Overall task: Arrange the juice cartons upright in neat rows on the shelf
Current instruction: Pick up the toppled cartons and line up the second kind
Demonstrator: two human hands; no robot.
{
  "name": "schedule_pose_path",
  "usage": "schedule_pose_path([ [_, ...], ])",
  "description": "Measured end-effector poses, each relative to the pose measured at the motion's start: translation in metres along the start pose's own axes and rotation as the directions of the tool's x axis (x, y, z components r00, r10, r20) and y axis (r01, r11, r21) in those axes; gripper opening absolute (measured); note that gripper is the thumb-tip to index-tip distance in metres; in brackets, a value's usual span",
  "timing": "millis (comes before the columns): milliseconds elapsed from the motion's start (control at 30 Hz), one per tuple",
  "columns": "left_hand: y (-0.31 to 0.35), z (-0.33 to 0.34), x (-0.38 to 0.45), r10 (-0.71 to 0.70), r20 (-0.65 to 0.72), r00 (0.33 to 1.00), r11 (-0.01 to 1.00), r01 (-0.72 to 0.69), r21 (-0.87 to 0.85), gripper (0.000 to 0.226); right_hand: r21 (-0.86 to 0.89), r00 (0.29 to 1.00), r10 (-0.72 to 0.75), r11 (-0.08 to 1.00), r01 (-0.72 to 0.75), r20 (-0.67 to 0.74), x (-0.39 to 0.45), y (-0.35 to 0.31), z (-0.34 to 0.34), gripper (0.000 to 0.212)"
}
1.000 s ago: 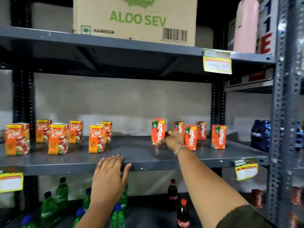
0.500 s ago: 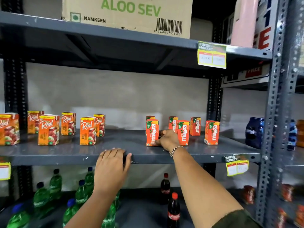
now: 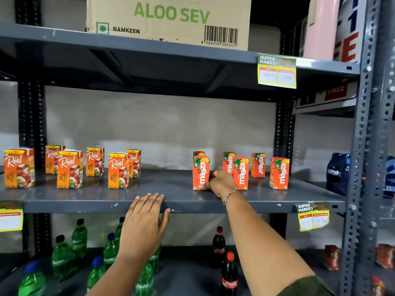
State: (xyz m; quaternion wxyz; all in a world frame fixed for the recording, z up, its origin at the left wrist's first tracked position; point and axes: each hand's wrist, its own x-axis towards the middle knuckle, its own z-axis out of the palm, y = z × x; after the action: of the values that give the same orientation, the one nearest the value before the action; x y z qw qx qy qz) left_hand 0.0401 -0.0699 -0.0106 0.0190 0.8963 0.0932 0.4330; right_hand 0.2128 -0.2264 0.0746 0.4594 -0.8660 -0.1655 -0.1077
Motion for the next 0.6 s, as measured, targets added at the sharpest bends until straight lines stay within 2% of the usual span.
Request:
schedule_pose_path([
  [600,0.0012,-0.0013,0.0005,-0.024,-0.003,1.000,1.000,0.024,-0.013,0.055,-0.066,1.000,0.006,0.998,-0.006,0.009,-0.0019,-0.0026,0.0015,0.042],
])
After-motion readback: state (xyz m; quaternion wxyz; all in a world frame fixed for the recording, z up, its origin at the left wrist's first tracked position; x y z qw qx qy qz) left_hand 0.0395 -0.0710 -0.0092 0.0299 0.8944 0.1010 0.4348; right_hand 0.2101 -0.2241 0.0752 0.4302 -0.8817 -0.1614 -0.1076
